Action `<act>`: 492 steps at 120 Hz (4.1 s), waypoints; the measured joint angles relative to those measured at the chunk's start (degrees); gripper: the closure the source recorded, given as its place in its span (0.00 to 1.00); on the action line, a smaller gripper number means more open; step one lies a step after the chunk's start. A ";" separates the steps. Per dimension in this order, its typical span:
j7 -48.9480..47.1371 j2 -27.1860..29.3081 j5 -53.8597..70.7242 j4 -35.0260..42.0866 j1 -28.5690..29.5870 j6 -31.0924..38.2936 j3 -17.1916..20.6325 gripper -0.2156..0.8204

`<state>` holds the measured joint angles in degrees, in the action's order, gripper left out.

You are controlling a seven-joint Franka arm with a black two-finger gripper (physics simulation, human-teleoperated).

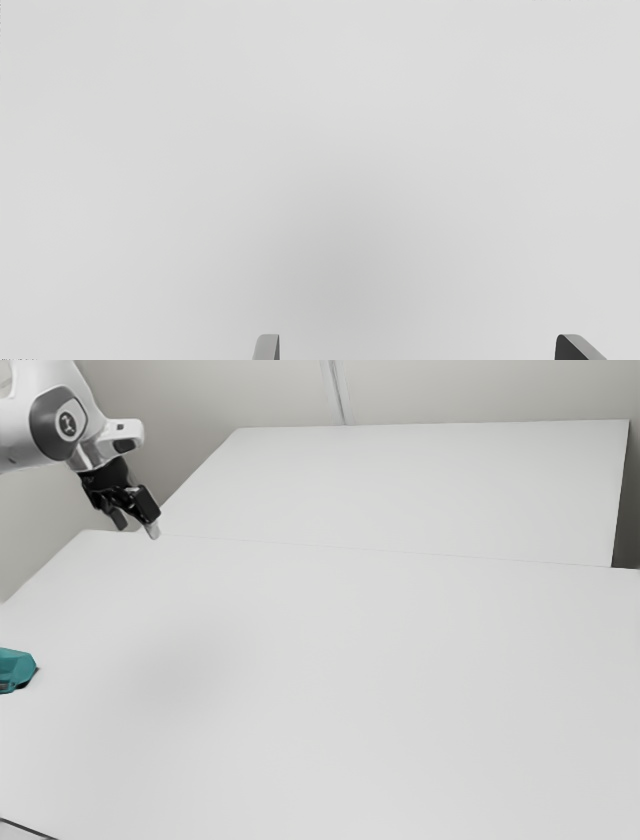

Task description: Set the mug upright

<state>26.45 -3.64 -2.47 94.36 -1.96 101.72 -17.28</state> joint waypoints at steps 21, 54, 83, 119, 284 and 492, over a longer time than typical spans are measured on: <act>0.21 0.03 -0.64 0.01 0.76 0.67 -0.63 0.21; 2.94 -4.63 -4.07 -3.74 11.45 0.73 -2.90 0.21; 8.59 -16.20 -6.75 -13.88 20.23 1.09 -2.17 0.21; 16.06 -24.14 -7.19 -19.32 36.49 2.76 4.31 0.21; 33.15 -43.85 -6.84 -35.71 65.07 -2.94 23.87 0.21; 33.21 -46.25 -22.50 -35.02 74.97 -14.95 30.20 0.82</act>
<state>59.66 -49.90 -24.97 59.34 73.01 86.78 12.92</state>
